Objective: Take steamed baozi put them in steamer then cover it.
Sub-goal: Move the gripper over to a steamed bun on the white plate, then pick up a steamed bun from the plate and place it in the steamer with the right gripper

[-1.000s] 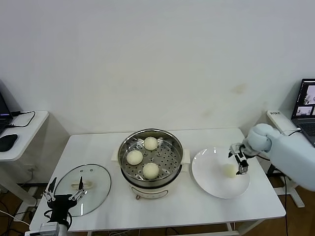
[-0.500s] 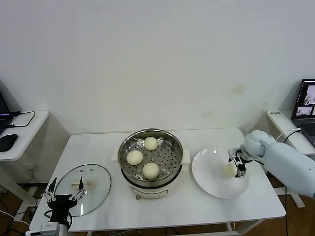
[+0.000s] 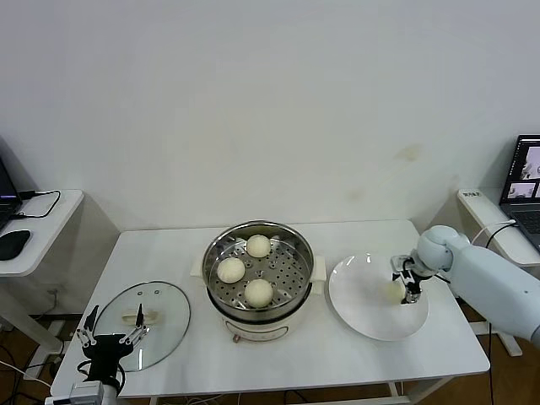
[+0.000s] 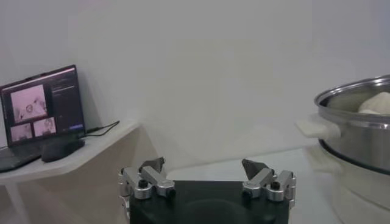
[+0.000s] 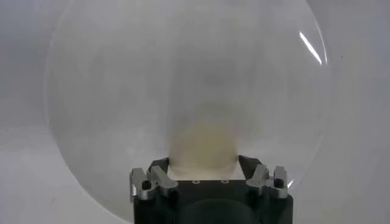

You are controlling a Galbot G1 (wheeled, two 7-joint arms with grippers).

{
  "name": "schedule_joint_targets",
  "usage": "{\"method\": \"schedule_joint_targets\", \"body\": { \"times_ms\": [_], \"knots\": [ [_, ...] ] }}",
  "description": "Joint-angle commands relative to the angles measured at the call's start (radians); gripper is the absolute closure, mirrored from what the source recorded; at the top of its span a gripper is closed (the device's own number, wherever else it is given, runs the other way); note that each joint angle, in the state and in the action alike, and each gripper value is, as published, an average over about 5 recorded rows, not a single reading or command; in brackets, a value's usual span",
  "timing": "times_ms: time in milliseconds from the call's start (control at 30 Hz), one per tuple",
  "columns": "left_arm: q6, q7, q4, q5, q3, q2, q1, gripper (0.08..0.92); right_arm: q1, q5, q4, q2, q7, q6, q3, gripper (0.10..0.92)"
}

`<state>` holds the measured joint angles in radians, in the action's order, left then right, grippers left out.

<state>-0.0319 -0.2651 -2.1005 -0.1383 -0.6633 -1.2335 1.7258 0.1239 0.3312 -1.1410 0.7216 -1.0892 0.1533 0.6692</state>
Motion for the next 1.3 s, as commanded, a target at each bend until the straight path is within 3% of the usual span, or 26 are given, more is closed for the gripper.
{"method": "schedule_joint_targets", "body": {
  "times_ms": [33, 500, 833, 1300],
  "knots": [
    [-0.001, 0.001, -0.011, 0.000, -0.002, 0.004, 0.006, 0.177, -0.028, -0.019, -0.036, -0.027, -0.019, -0.002, 0.013, 0.366],
    [-0.003, 0.002, -0.036, -0.002, 0.004, 0.019, 0.001, 0.177, -0.502, -0.327, -0.278, -0.115, -0.045, 0.105, 0.320, 0.388],
    [-0.003, 0.002, -0.040, -0.004, 0.012, 0.013, -0.011, 0.177, -0.848, -0.592, -0.379, 0.068, 0.014, 0.218, 0.598, 0.378],
    [-0.002, 0.000, -0.064, -0.016, 0.004, -0.004, -0.011, 0.177, -0.801, -0.936, -0.422, 0.321, 0.220, 0.521, 0.674, 0.372]
  ]
}}
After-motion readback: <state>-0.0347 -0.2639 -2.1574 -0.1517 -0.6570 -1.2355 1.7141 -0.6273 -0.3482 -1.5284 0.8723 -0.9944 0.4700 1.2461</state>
